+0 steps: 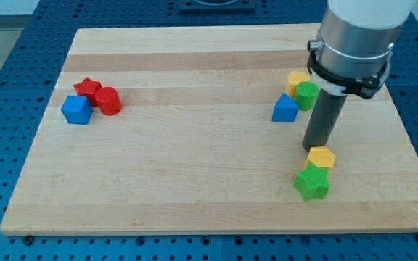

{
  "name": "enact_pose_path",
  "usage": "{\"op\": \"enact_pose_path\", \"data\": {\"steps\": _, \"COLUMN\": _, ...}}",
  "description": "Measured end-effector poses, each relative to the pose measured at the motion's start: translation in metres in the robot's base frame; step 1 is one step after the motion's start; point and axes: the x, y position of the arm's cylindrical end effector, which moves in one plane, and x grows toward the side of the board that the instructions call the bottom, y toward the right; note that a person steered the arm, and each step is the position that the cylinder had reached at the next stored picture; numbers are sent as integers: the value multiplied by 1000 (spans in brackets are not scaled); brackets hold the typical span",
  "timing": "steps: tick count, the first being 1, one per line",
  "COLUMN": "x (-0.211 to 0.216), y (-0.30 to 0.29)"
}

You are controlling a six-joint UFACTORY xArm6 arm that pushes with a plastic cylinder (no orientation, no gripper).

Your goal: Push the green star right a bit

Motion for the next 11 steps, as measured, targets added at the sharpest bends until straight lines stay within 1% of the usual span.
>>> {"op": "enact_pose_path", "data": {"steps": 1, "x": 8, "y": 0}}
{"op": "enact_pose_path", "data": {"steps": 2, "x": 8, "y": -12}}
{"op": "enact_pose_path", "data": {"steps": 3, "x": 11, "y": -43}}
{"op": "enact_pose_path", "data": {"steps": 4, "x": 31, "y": -72}}
{"op": "enact_pose_path", "data": {"steps": 5, "x": 63, "y": -87}}
{"op": "enact_pose_path", "data": {"steps": 6, "x": 72, "y": -87}}
{"op": "enact_pose_path", "data": {"steps": 8, "x": 72, "y": -64}}
{"op": "enact_pose_path", "data": {"steps": 11, "x": 72, "y": 0}}
